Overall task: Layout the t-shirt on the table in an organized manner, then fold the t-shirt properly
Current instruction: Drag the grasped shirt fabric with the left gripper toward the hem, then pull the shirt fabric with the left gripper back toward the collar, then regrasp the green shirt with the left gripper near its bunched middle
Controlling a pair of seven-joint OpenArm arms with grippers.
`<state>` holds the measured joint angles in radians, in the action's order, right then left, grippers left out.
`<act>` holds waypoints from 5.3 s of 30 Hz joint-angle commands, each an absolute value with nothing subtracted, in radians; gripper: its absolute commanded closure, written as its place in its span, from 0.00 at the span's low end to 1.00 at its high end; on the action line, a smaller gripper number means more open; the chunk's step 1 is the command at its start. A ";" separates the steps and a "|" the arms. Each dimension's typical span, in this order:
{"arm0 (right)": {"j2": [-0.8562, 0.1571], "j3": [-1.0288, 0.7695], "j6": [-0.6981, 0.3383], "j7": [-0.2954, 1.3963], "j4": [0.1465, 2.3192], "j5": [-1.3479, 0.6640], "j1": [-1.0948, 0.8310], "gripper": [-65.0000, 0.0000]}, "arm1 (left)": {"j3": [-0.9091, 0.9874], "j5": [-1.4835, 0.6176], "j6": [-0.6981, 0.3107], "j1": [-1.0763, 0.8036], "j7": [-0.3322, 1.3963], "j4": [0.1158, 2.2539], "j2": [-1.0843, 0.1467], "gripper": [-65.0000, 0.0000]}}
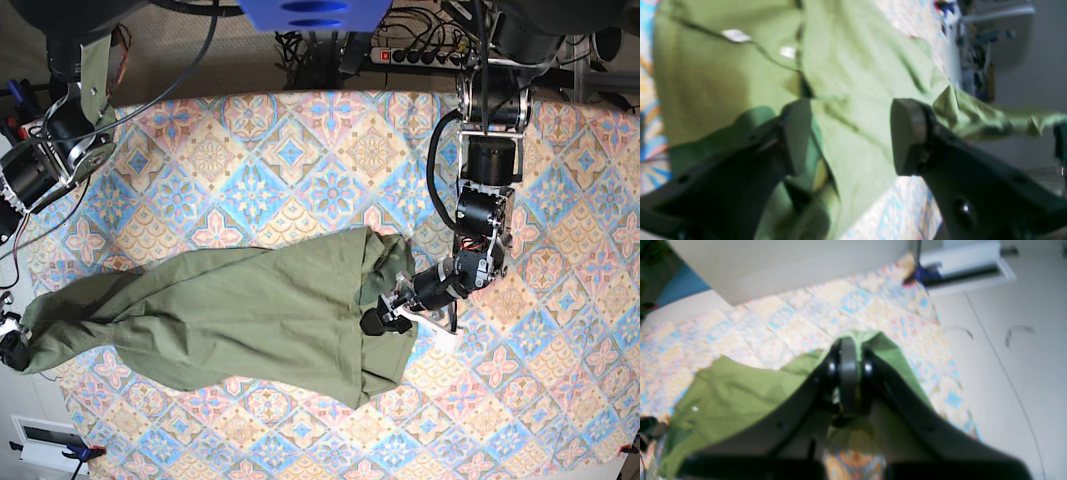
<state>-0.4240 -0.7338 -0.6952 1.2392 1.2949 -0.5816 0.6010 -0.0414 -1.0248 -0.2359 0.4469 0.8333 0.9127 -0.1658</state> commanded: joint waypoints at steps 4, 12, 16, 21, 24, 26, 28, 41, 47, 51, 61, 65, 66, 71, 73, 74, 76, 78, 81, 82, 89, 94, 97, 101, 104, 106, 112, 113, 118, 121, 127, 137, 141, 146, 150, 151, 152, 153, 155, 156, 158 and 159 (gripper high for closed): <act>-0.446 -0.736 -0.698 1.211 1.325 -0.615 0.628 0.99 | -0.041 -1.047 -0.255 0.541 0.797 0.866 -0.119 0.43; -0.444 -0.739 -0.698 1.244 1.434 -0.711 0.556 0.99 | -0.045 -1.041 -0.255 0.608 0.722 0.737 -0.015 0.43; -0.444 -0.739 -0.698 1.245 1.442 -0.720 0.538 0.99 | -0.042 -1.047 -0.254 0.605 0.717 0.751 -0.008 0.43; -0.444 -0.769 -0.698 1.245 1.442 -0.720 0.513 0.99 | -0.039 -1.049 -0.249 0.552 0.725 0.909 -0.053 0.43; -0.444 -0.774 -0.698 1.245 1.440 -0.720 0.504 0.99 | -0.039 -1.049 -0.249 0.532 0.725 0.941 -0.077 0.43; -0.444 -0.774 -0.698 1.245 1.440 -0.720 0.493 0.99 | -0.039 -1.049 -0.248 0.515 0.722 0.941 -0.096 0.43; -0.444 -0.774 -0.698 1.245 1.440 -0.720 0.489 0.99 | -0.039 -1.049 -0.248 0.498 0.717 0.940 -0.105 0.43; -0.444 -0.774 -0.698 1.245 1.440 -0.720 0.487 0.99 | -0.044 -1.043 -0.248 0.498 0.641 0.760 -0.097 0.43; -0.444 -0.776 -0.698 1.245 1.440 -0.720 0.487 0.99 | -0.042 -1.041 -0.248 0.499 0.639 0.753 -0.070 0.43; -0.444 -0.776 -0.698 1.245 1.440 -0.722 0.487 0.99 | -0.045 -1.041 -0.248 0.516 0.627 0.704 -0.030 0.43; -0.447 -0.796 -0.698 1.262 1.440 -0.822 0.458 0.99 | -0.047 -1.040 -0.249 0.521 0.561 0.668 0.036 0.45; -0.447 -0.851 -0.698 1.299 1.440 -0.832 0.450 0.99 | -0.059 -1.040 -0.252 0.521 0.561 0.670 0.045 0.79; -0.447 -0.865 -0.698 1.310 1.440 -0.832 0.450 0.99 | -0.076 -1.040 -0.252 0.521 0.556 0.670 0.045 0.95; -0.453 -0.894 -0.698 1.325 1.442 -0.834 0.420 0.99 | -0.176 -1.038 -0.251 0.519 0.564 0.673 0.038 1.00; -0.458 -0.911 -0.698 1.328 1.442 -0.834 0.404 0.99 | -0.234 -1.038 -0.249 0.501 0.621 0.673 0.028 1.00; -0.466 -0.928 -0.698 1.330 1.442 -0.834 0.394 0.99 | -0.271 -1.040 -0.249 0.469 0.648 0.674 0.016 1.00; -0.473 -0.951 -0.698 1.330 1.442 -0.834 0.366 0.99 | -0.325 -1.040 -0.249 0.409 0.664 0.716 -0.010 1.00; -0.475 -0.964 -0.698 1.330 1.442 -0.834 0.349 0.99 | -0.338 -1.041 -0.245 0.331 0.667 0.769 -0.045 1.00; -0.478 -0.987 -0.698 1.330 1.442 -0.849 0.309 0.99 | -0.341 -1.041 -0.185 0.226 0.668 0.862 -0.088 1.00; -0.489 -0.990 -0.698 1.330 1.442 -0.869 0.297 0.99 | -0.341 -1.046 -0.165 0.188 0.668 0.894 -0.110 1.00; -0.492 -0.992 -0.698 1.356 1.492 -0.917 0.255 0.99 | -0.337 -1.047 -0.117 0.038 0.719 1.013 -0.197 1.00; -0.489 -0.997 -0.698 1.396 1.609 -0.924 0.157 0.99 | -0.335 -1.043 -0.117 -0.021 0.757 1.063 -0.199 1.00; -0.489 -1.032 -0.698 1.396 1.684 -1.001 0.045 0.99 | -0.335 -1.041 -0.117 -0.045 0.782 1.073 -0.214 1.00; -0.487 -1.038 -0.698 1.396 1.747 -1.061 -0.068 0.99 | -0.335 -1.043 -0.117 -0.076 0.782 1.073 -0.275 1.00; -0.487 -1.038 -0.698 1.396 1.762 -1.061 -0.104 0.99 | -0.334 -1.050 -0.117 -0.087 0.785 1.078 -0.328 1.00; -0.487 -1.038 -0.698 1.396 1.762 -1.061 -0.122 0.99 | -0.334 -1.052 -0.120 -0.096 0.788 1.132 -0.361 1.00; -0.487 -1.033 -0.698 1.396 1.764 -1.061 -0.142 0.99 | -0.332 -1.139 -0.117 -0.087 0.788 1.472 -0.424 1.00; -0.487 -1.033 -0.698 1.396 1.767 -1.061 -0.150 0.99 | -0.332 -1.152 -0.117 -0.061 0.788 1.477 -0.424 1.00; -0.486 -0.987 -0.698 1.396 1.868 -1.061 -0.213 0.99 | -0.334 -1.158 -0.044 0.081 0.786 1.425 -0.371 0.95; -0.486 -0.940 -0.698 1.396 1.914 -1.086 -0.251 0.99 | -0.338 -1.127 -0.018 0.153 0.783 1.425 -0.318 0.88; -0.430 -0.912 -0.698 1.396 1.923 -1.132 -0.291 0.99 | -0.341 -1.006 -0.018 0.369 0.779 1.317 -0.193 0.86; -0.403 -0.915 -0.698 1.396 1.923 -1.132 -0.289 0.99 | -0.501 -0.519 -0.012 0.719 0.725 0.562 0.110 0.65; -0.403 -0.918 -0.698 1.396 1.923 -1.129 -0.288 0.99 | -0.527 -0.397 -0.012 0.708 0.765 0.533 0.128 0.63; -0.409 -0.918 -0.698 1.396 1.922 -1.127 -0.285 0.99 | -0.526 -0.378 -0.016 0.636 0.943 0.532 0.097 0.72; -0.409 -0.918 -0.698 1.396 1.919 -1.124 -0.239 0.99 | -0.526 -0.380 -0.018 0.504 1.029 0.679 -0.001 0.76; -0.409 -0.918 -0.698 1.396 1.919 -1.116 -0.231 0.99 | -0.522 -0.380 -0.018 0.455 1.058 0.757 -0.030 0.76; -0.409 -0.918 -0.698 1.396 1.919 -1.106 -0.228 0.99 | -0.521 -0.380 -0.018 0.412 1.090 0.828 -0.058 0.76; -0.409 -0.918 -0.698 1.396 1.919 -1.096 -0.228 0.99 | -0.519 -0.381 -0.018 0.366 1.122 0.908 -0.088 0.76; -0.409 -0.918 -0.698 1.396 1.919 -1.090 -0.226 0.99 | -0.518 -0.381 -0.018 0.294 1.161 1.018 -0.134 0.76; -0.409 -0.918 -0.698 1.396 1.919 -1.090 -0.226 0.99 | -0.518 -0.381 -0.018 0.265 1.170 1.056 -0.151 0.76; -0.409 -0.918 -0.698 1.396 1.919 -1.090 -0.226 0.99 | -0.516 -0.381 -0.018 0.226 1.175 1.079 -0.179 0.76; -0.409 -0.918 -0.698 1.396 1.919 -1.090 -0.226 0.99 | -0.516 -0.381 -0.018 0.214 1.176 1.079 -0.189 0.76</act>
<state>-0.3859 -0.9112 -0.6952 1.4250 1.9038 -1.0637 -0.2333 -0.4995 -0.4641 -0.0654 0.2848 0.8886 1.1305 -0.1532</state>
